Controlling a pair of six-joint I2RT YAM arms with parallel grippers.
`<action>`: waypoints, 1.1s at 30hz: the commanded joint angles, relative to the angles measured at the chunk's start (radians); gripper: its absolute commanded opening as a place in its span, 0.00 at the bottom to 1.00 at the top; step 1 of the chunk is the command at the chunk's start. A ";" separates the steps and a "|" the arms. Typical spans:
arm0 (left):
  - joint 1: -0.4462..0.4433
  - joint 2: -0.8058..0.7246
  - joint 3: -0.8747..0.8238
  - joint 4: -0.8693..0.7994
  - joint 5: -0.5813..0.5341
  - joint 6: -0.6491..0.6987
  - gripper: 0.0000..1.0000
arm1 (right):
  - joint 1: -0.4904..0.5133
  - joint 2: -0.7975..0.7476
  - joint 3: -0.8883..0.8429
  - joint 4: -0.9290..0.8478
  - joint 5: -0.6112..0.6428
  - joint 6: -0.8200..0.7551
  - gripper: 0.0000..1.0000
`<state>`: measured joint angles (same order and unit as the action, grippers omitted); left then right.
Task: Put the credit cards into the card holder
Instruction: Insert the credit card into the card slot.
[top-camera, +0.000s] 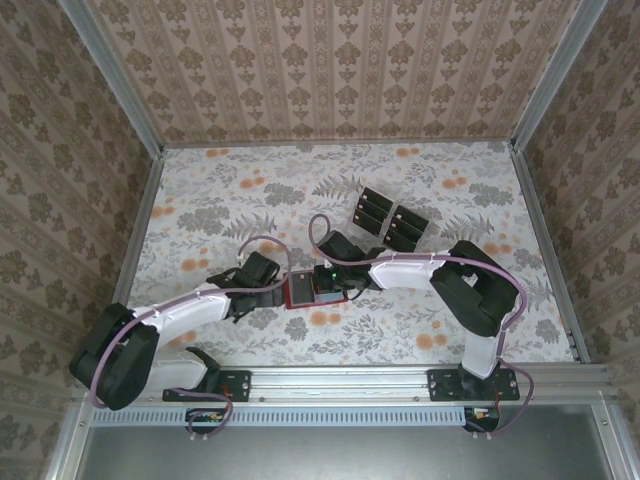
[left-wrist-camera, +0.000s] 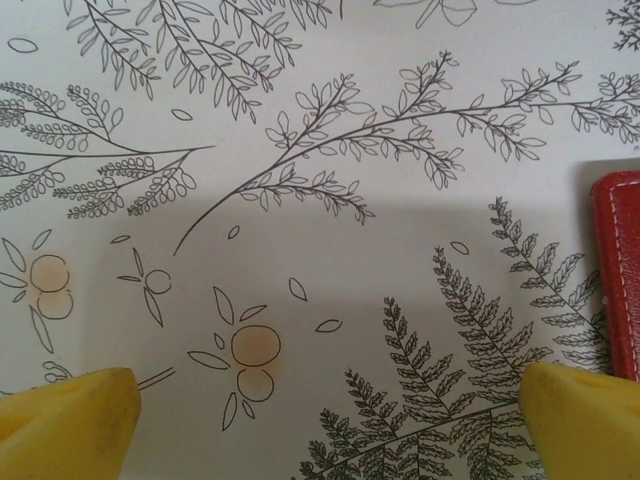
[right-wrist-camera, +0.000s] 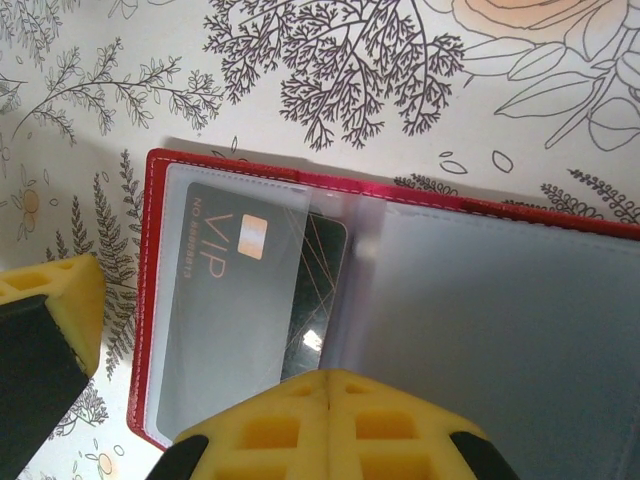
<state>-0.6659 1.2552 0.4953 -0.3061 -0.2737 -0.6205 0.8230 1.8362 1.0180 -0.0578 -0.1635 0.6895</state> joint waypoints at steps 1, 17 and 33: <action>0.006 0.018 0.015 0.001 -0.006 0.001 1.00 | 0.004 0.036 0.027 -0.021 0.014 -0.013 0.00; 0.006 0.059 0.019 0.030 0.011 0.010 1.00 | 0.021 0.081 0.095 -0.038 -0.018 -0.019 0.00; 0.005 0.066 0.015 0.044 0.019 0.008 1.00 | 0.047 0.098 0.143 -0.040 -0.045 -0.008 0.00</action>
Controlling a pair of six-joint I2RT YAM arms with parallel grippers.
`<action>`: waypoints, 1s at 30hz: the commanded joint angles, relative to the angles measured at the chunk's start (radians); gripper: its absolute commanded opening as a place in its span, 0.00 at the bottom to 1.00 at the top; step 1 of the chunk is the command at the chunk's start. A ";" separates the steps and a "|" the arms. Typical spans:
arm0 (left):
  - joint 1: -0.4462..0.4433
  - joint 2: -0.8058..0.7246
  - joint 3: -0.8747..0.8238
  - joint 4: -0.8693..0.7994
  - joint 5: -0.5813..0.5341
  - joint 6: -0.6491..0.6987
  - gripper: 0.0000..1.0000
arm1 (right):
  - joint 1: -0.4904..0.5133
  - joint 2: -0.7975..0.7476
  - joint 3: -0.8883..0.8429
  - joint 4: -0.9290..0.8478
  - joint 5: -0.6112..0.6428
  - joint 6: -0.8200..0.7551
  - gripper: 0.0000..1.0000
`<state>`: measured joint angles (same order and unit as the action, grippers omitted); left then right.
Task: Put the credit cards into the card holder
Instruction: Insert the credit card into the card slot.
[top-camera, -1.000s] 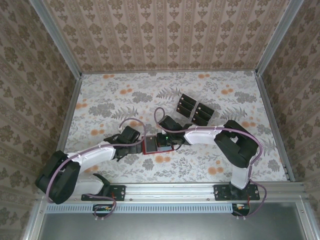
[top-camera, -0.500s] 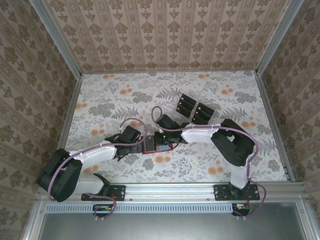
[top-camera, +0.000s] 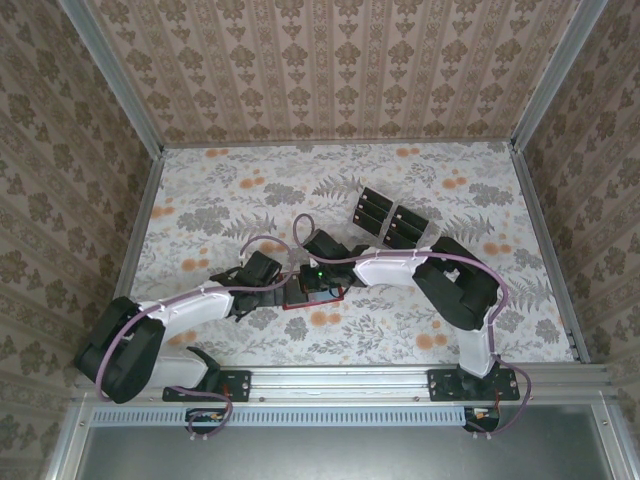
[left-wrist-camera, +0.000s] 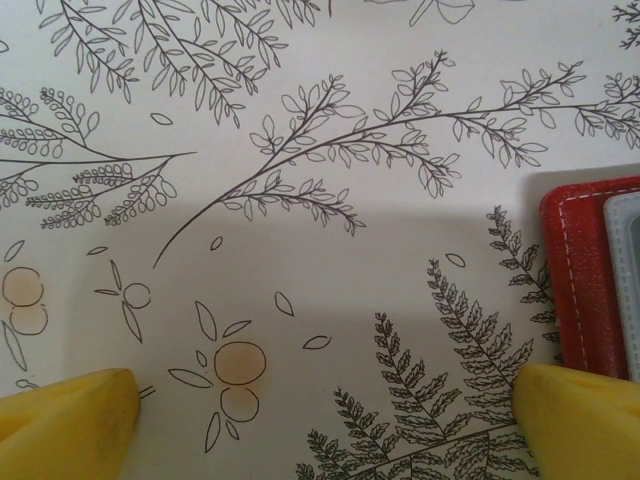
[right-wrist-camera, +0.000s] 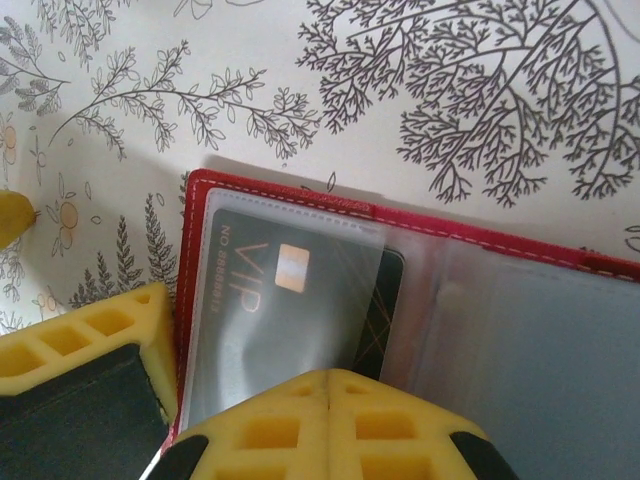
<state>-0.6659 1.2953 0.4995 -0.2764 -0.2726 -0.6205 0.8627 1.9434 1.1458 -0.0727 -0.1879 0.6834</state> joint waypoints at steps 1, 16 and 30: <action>0.006 0.024 0.010 0.014 0.019 0.009 1.00 | 0.008 -0.027 0.012 -0.025 -0.016 -0.002 0.00; 0.008 -0.095 0.042 -0.061 -0.001 0.001 1.00 | -0.017 -0.144 -0.070 -0.048 0.033 -0.018 0.00; 0.014 -0.099 0.038 -0.058 -0.004 0.002 1.00 | -0.001 -0.066 -0.077 -0.017 0.028 0.002 0.00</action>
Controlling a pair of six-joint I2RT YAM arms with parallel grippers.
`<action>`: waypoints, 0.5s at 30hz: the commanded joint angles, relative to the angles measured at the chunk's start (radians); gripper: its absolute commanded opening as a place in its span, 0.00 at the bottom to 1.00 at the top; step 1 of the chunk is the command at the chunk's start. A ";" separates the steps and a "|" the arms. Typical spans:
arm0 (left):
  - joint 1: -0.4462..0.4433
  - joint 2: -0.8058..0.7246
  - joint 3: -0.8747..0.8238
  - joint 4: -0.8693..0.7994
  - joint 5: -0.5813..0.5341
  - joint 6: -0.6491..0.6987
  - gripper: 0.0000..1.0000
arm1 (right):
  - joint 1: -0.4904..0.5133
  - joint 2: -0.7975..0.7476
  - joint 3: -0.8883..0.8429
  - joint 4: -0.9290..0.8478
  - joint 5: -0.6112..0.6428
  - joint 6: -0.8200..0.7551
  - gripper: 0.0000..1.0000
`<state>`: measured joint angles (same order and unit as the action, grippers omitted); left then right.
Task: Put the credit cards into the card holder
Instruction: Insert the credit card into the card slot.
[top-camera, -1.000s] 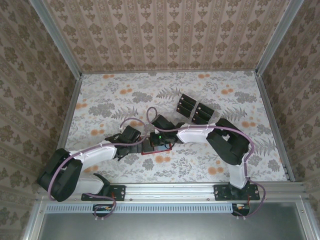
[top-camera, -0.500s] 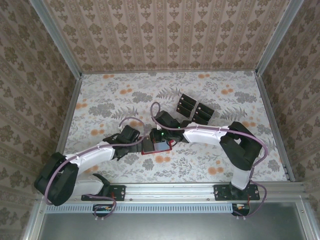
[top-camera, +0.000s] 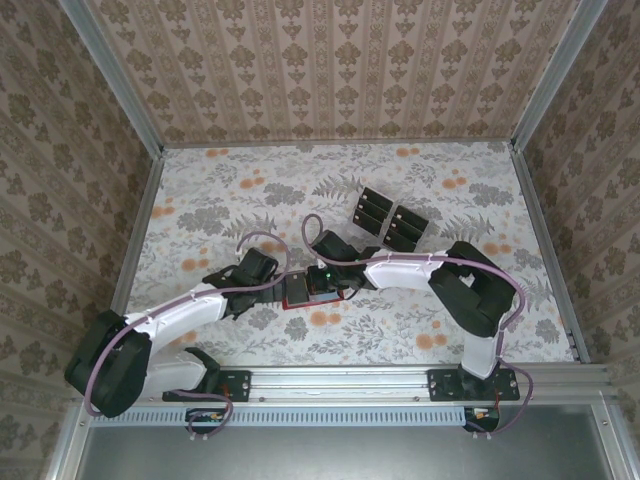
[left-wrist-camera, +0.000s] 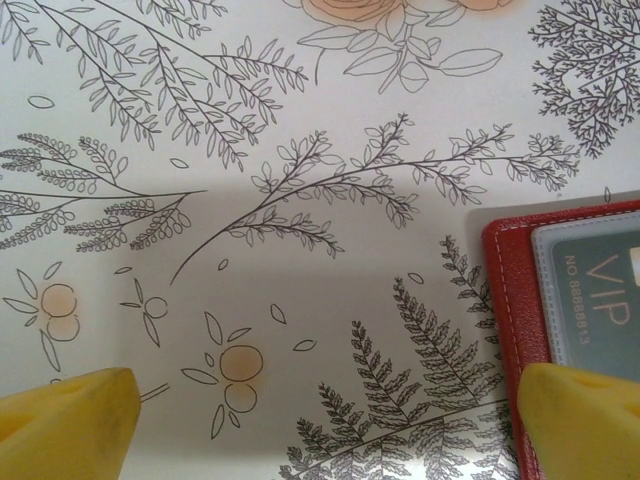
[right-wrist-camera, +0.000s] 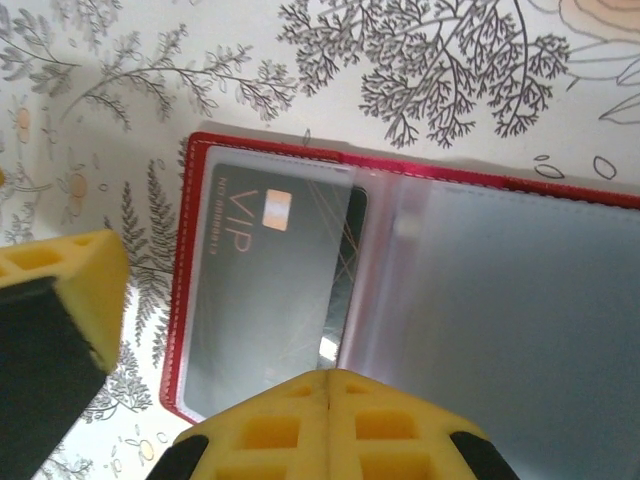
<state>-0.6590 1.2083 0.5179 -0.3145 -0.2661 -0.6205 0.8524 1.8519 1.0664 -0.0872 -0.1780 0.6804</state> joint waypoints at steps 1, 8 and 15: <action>0.008 -0.012 0.018 -0.018 -0.009 0.001 1.00 | 0.011 0.031 0.006 -0.002 0.016 0.007 0.00; 0.010 -0.010 0.007 -0.008 -0.007 -0.001 1.00 | 0.025 0.066 0.032 0.000 0.005 0.012 0.00; 0.013 -0.002 0.005 0.003 -0.002 0.002 1.00 | 0.042 0.093 0.061 -0.002 -0.002 0.017 0.00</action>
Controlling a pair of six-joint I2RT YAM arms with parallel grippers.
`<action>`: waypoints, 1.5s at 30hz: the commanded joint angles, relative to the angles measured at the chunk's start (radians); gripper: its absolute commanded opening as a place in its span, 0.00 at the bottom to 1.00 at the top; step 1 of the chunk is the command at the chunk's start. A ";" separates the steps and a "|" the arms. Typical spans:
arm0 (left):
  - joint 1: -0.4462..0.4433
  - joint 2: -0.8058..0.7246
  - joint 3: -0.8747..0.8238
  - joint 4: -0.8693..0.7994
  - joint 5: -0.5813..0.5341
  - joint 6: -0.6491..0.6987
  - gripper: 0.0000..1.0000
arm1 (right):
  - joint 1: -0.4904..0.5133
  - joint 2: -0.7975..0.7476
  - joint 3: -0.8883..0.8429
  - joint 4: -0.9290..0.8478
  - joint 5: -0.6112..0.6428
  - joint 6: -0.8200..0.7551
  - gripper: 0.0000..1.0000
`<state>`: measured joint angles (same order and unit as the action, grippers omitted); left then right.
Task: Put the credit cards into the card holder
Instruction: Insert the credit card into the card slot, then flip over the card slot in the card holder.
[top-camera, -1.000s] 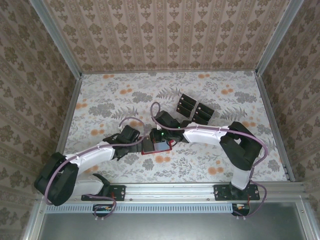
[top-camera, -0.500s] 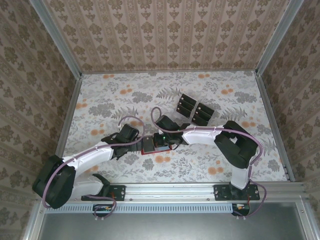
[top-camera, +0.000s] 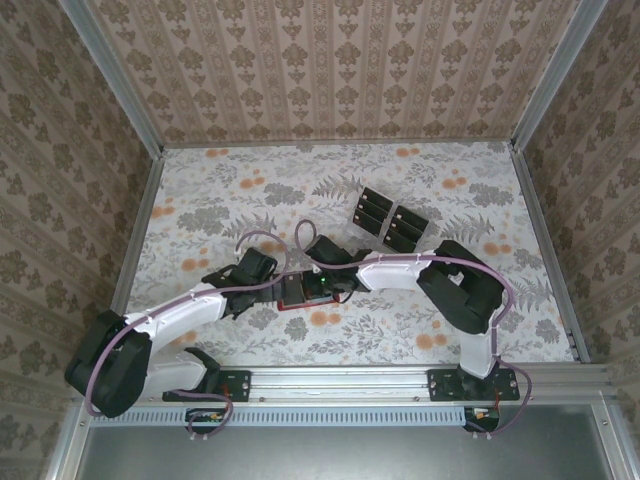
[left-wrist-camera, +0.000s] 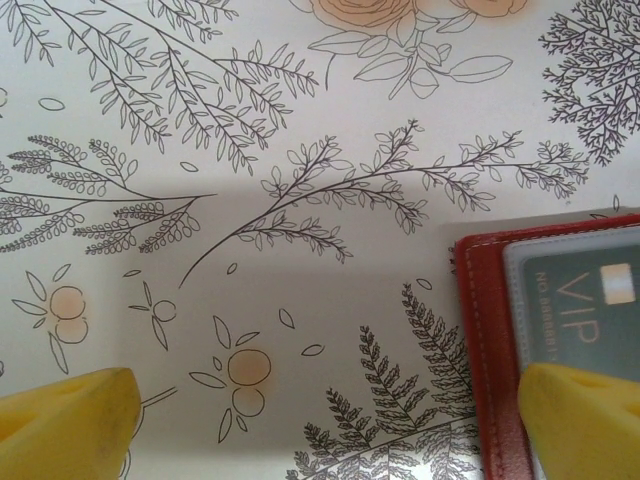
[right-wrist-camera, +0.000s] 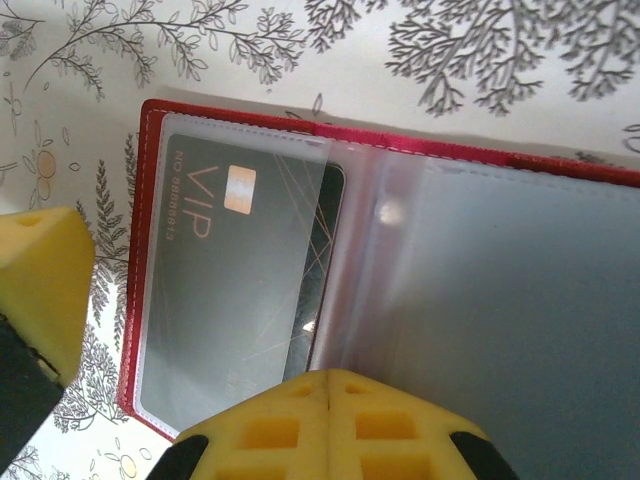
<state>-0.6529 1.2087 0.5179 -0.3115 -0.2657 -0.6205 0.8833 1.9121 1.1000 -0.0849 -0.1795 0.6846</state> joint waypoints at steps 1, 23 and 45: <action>0.008 -0.001 0.005 0.001 -0.002 0.002 1.00 | 0.012 0.036 0.030 -0.005 -0.001 0.014 0.00; 0.009 -0.029 0.033 -0.025 0.020 0.010 1.00 | -0.036 -0.144 0.033 -0.162 0.100 -0.077 0.33; 0.009 -0.021 0.023 -0.001 0.035 0.012 1.00 | 0.017 -0.201 -0.171 -0.041 0.116 0.116 0.34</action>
<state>-0.6518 1.1957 0.5270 -0.3130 -0.2390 -0.6205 0.8940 1.7012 0.9459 -0.1566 -0.0780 0.7654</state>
